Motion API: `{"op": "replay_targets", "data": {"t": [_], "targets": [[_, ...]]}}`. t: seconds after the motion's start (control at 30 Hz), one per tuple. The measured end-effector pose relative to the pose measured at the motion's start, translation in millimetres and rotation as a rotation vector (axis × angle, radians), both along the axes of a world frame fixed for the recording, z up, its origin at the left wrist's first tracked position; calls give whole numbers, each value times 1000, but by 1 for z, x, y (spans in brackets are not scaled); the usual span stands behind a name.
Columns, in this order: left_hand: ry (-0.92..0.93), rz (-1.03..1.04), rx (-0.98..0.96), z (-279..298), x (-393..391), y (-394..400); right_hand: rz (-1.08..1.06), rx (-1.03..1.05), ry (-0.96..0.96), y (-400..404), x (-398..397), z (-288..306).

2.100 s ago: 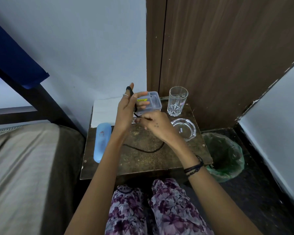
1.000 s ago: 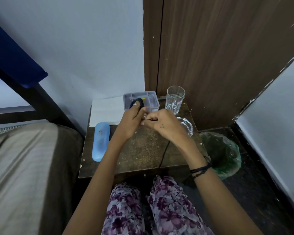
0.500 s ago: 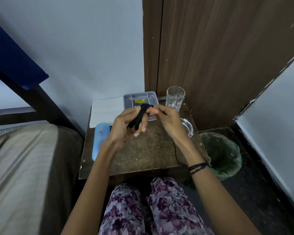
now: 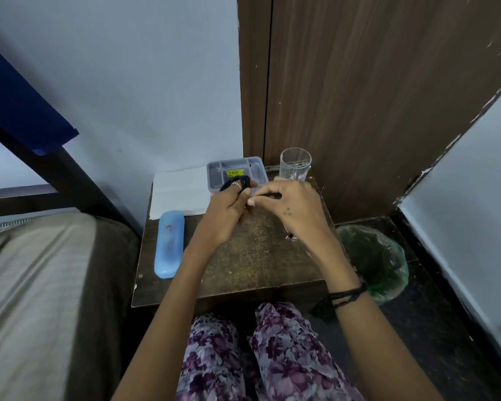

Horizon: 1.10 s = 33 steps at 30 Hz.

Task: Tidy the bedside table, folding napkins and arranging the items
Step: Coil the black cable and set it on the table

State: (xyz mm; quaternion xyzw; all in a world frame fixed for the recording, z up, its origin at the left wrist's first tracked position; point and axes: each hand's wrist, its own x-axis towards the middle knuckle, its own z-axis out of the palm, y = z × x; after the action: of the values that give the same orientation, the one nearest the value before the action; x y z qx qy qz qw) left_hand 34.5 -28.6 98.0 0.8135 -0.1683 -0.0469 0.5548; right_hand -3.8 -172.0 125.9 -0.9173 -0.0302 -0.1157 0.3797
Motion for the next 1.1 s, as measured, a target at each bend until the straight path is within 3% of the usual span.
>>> {"op": "replay_targets", "data": {"t": [0.1,0.33,0.5,0.7,0.8,0.9,1.1], "targets": [[126,-11,-118,6,-3,2,-14,80,-49,-4,6,6],[256,-324,-425,25,-14,13,-11,642,-3,4,9,-20],[267,-298,-568,19,-17,9,67,578,106,31,1,-43],[250,-152,-606,9,-19,6,155,284,247,38,-7,-41],[199,-52,-637,11,-16,5,256,237,354,41,-16,-36],[190,93,-679,13,-9,7,292,190,305,43,-25,-31],[234,138,-672,10,-5,12,215,135,145,40,-30,-14]]}}
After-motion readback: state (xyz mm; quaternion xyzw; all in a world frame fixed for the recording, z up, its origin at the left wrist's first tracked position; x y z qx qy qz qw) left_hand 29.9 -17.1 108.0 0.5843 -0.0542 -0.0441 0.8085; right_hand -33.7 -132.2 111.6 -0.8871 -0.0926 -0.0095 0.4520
